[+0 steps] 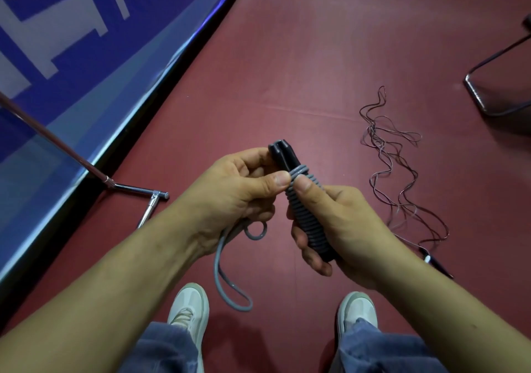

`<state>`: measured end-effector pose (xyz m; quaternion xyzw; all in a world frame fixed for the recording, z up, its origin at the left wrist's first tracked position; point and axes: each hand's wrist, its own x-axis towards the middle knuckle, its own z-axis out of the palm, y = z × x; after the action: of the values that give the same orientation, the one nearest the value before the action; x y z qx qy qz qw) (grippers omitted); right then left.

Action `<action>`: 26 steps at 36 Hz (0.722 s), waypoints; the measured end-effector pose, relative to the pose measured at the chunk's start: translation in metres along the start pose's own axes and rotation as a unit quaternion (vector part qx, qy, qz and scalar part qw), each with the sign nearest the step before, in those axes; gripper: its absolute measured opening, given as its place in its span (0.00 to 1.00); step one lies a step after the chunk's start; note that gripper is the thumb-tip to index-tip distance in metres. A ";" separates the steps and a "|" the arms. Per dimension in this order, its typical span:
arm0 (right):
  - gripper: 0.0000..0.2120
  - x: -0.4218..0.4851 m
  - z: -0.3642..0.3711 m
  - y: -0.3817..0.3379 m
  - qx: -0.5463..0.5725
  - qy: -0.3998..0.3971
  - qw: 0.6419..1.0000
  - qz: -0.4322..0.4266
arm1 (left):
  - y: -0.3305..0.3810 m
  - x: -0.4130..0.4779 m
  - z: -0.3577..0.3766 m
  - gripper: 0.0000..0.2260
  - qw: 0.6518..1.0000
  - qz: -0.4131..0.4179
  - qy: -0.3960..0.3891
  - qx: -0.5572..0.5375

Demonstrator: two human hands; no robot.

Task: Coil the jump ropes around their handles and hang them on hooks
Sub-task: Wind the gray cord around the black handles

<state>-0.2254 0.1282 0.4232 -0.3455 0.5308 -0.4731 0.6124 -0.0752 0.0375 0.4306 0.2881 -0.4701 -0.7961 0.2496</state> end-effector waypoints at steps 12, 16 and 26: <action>0.29 -0.003 -0.012 0.000 0.093 -0.172 0.980 0.042 | 0.005 -0.007 -0.001 0.18 0.999 0.000 0.010 0.040; 0.28 -0.003 -0.015 0.002 0.119 -0.203 0.971 0.051 | 0.003 -0.008 0.001 0.17 0.999 0.003 -0.008 0.032; 0.22 -0.005 -0.013 0.009 0.219 -0.280 0.932 0.065 | 0.004 -0.006 -0.006 0.21 0.992 0.007 -0.122 0.011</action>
<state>-0.2359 0.1368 0.4143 -0.2860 0.2423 -0.4207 0.8261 -0.0668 0.0360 0.4335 0.1883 -0.5076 -0.8184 0.1925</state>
